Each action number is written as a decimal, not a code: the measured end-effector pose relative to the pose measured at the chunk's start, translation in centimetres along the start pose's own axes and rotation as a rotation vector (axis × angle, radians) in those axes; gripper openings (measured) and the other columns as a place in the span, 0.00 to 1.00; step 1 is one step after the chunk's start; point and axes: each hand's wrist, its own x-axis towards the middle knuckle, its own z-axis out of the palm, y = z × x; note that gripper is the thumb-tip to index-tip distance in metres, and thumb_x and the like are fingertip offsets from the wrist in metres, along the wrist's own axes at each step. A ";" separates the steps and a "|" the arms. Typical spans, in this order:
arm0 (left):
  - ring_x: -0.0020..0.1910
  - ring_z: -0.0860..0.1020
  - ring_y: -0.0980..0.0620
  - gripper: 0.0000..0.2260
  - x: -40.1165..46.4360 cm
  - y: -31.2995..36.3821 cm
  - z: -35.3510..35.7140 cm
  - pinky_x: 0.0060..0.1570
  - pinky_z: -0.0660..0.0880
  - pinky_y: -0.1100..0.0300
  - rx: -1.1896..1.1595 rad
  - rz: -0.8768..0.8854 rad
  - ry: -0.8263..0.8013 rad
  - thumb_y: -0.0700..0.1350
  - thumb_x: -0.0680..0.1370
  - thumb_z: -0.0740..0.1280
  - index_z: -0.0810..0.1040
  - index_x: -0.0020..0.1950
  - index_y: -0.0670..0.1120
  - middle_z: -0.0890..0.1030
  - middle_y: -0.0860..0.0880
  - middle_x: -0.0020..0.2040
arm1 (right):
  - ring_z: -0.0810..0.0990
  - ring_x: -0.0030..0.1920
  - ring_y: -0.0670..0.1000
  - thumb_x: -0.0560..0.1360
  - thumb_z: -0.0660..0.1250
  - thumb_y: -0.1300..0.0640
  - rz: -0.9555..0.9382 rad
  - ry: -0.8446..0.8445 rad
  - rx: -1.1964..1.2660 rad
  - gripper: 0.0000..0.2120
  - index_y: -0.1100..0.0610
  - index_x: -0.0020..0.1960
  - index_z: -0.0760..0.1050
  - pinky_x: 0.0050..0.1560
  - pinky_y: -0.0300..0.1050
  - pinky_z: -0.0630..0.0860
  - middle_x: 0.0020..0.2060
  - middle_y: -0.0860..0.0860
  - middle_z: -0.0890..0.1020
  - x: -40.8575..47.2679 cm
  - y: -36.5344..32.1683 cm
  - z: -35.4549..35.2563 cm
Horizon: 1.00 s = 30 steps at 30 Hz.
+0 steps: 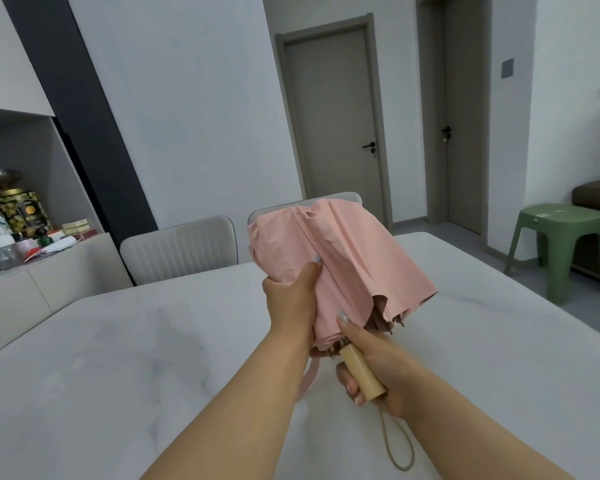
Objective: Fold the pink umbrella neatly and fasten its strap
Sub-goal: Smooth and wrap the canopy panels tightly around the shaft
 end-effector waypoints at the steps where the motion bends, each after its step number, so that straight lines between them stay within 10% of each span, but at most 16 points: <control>1: 0.51 0.82 0.45 0.37 -0.1 -0.1 -0.2 0.53 0.80 0.45 -0.013 -0.004 -0.010 0.59 0.58 0.77 0.74 0.62 0.44 0.82 0.46 0.55 | 0.70 0.20 0.49 0.67 0.68 0.39 -0.025 0.006 -0.021 0.30 0.64 0.55 0.73 0.20 0.39 0.69 0.27 0.55 0.81 0.0 0.0 -0.1; 13: 0.59 0.78 0.44 0.47 -0.2 1.6 -1.7 0.61 0.75 0.45 0.143 -0.024 -0.089 0.67 0.57 0.75 0.67 0.69 0.45 0.78 0.46 0.63 | 0.69 0.18 0.50 0.76 0.66 0.50 -0.130 0.019 -0.114 0.20 0.68 0.56 0.69 0.20 0.38 0.68 0.20 0.56 0.70 0.3 0.1 -0.2; 18: 0.72 0.61 0.42 0.33 -0.3 7.6 -2.3 0.71 0.58 0.51 0.526 0.646 0.308 0.55 0.75 0.65 0.61 0.75 0.41 0.65 0.41 0.72 | 0.68 0.20 0.55 0.79 0.63 0.53 -0.177 0.096 -0.234 0.16 0.68 0.50 0.71 0.22 0.41 0.68 0.20 0.58 0.72 0.5 0.2 -0.3; 22: 0.65 0.70 0.43 0.15 2.4 13.7 -0.6 0.64 0.61 0.60 0.825 0.951 0.058 0.54 0.78 0.56 0.80 0.50 0.48 0.78 0.45 0.58 | 0.69 0.19 0.54 0.78 0.62 0.51 -0.158 0.159 -0.330 0.17 0.68 0.47 0.73 0.25 0.43 0.70 0.21 0.58 0.74 0.8 0.4 -0.2; 27: 0.58 0.76 0.47 0.25 2.8 17.4 1.5 0.59 0.69 0.53 1.170 0.604 -0.313 0.60 0.82 0.52 0.84 0.46 0.48 0.82 0.49 0.53 | 0.69 0.19 0.54 0.79 0.62 0.52 -0.149 0.168 -0.327 0.16 0.67 0.47 0.73 0.24 0.43 0.69 0.21 0.58 0.74 1.0 0.5 -0.3; 30: 0.51 0.78 0.51 0.26 2.6 18.0 1.7 0.56 0.70 0.55 1.000 0.512 -0.508 0.61 0.81 0.54 0.84 0.37 0.49 0.84 0.50 0.48 | 0.68 0.19 0.53 0.78 0.63 0.51 -0.119 0.152 -0.300 0.15 0.64 0.44 0.76 0.23 0.42 0.68 0.21 0.57 0.73 0.9 0.4 -0.5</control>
